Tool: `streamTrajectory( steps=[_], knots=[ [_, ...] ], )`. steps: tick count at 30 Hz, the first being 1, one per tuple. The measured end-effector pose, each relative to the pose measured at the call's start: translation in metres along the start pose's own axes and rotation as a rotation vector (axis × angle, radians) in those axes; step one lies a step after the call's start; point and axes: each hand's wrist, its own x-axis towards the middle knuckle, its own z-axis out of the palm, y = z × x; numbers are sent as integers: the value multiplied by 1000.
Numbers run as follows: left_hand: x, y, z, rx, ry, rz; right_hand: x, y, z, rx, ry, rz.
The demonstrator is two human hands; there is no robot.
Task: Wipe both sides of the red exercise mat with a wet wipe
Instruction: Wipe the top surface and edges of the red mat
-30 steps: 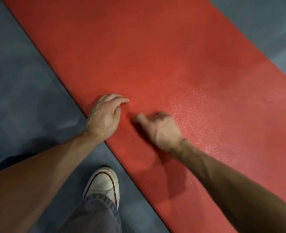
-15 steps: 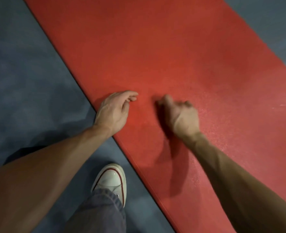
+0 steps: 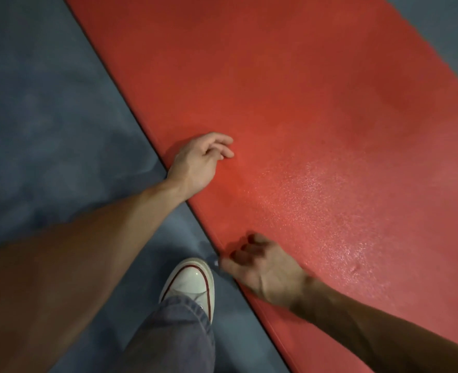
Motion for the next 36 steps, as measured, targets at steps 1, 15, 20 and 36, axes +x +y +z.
streamTrajectory(
  steps=[1,15,20,36],
  knots=[
    [4,0,-3,-36,-26,-25,-8,-5,3,-9,-23,-13],
    [13,12,-20,-268,-91,-229,117,10,-13,-142,-132,112],
    [15,8,-25,-245,-128,-211,21,-9,-24,-38,-201,32],
    [15,7,-21,-221,-105,-223,50,1,-10,-22,-180,-33]
  ],
)
